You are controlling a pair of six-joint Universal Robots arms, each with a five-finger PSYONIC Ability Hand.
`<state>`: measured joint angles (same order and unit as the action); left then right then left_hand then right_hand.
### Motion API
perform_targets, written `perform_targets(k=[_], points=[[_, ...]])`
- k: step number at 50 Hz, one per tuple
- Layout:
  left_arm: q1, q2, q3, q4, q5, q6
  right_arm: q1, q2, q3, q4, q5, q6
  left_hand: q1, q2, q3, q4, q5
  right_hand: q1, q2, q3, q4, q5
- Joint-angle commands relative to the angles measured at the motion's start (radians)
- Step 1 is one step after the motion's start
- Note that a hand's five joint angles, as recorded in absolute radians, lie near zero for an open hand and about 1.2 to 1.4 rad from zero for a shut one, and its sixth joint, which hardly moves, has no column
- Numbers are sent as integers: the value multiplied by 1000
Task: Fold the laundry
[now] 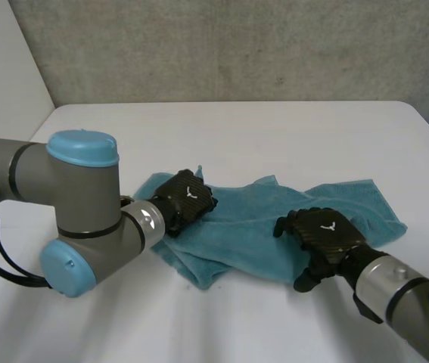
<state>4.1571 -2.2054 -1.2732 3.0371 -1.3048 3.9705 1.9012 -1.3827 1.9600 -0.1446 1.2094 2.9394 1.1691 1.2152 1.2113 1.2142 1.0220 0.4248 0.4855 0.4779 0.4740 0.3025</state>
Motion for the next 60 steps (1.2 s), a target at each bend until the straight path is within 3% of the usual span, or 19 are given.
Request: perform_targets(k=[1,4,5,7,13,16,18,23,29,34,45,46,47,48,49,52,54,60], points=[[3,27,-14,-1,1,-103,64,168,-85,-81,159,-101,227,181,185,182,200,314,253,261,265,262],[6,24,-3,5,-13,-141,64,218,-139,-81,217,-167,227,181,185,182,200,642,581,589,593,590],[6,24,-3,5,-13,-142,64,218,-139,-81,217,-168,227,181,185,182,200,644,583,591,594,591],[12,13,24,32,-46,-157,59,260,-220,-70,251,-229,227,181,185,182,200,970,910,917,921,918],[21,12,118,126,-133,-166,59,254,-417,-67,259,-278,227,181,185,182,200,971,911,918,922,919],[49,43,189,215,-206,-194,58,178,-589,-69,254,-272,227,181,185,182,200,971,911,918,922,919],[63,126,227,316,-286,-262,61,105,-750,-67,251,-249,227,181,185,182,200,971,911,918,922,919],[63,240,192,432,-340,-364,61,97,-881,-55,198,-215,227,181,185,182,200,971,911,918,922,919],[61,331,54,437,-343,-389,55,94,-879,31,102,-212,227,181,185,182,200,971,911,918,922,919],[40,371,-205,391,-346,-396,-5,149,-802,276,-8,-224,227,181,185,182,200,971,911,918,922,919],[0,278,-376,289,-341,-508,-22,381,-774,470,-25,-296,227,181,185,182,200,971,911,918,922,919],[0,259,-370,279,-338,-505,-22,381,-774,470,-25,-296,24,-22,-18,-21,-3,971,911,918,922,919],[0,259,-370,279,-338,-505,-21,384,-774,464,-25,-290,22,-24,-20,-23,-5,971,911,918,922,919],[2,253,-359,270,-334,-504,-21,384,-774,464,-25,-290,-399,-445,-442,-444,-427,971,911,918,922,919],[3,251,-348,263,-330,-502,-22,386,-773,456,-25,-280,-639,-685,-681,-684,-666,971,911,918,922,919],[8,251,-337,258,-326,-502,-25,386,-756,426,-25,-241,-662,-708,-704,-707,-689,971,911,918,922,919],[32,262,-325,256,-297,-502,-27,384,-747,408,-27,-217,-945,-991,-987,-990,-972,971,911,918,922,919],[78,291,-330,252,-174,-502,-22,308,-736,372,-39,-122,-985,-1031,-1027,-1030,-1012,971,911,918,922,919]])
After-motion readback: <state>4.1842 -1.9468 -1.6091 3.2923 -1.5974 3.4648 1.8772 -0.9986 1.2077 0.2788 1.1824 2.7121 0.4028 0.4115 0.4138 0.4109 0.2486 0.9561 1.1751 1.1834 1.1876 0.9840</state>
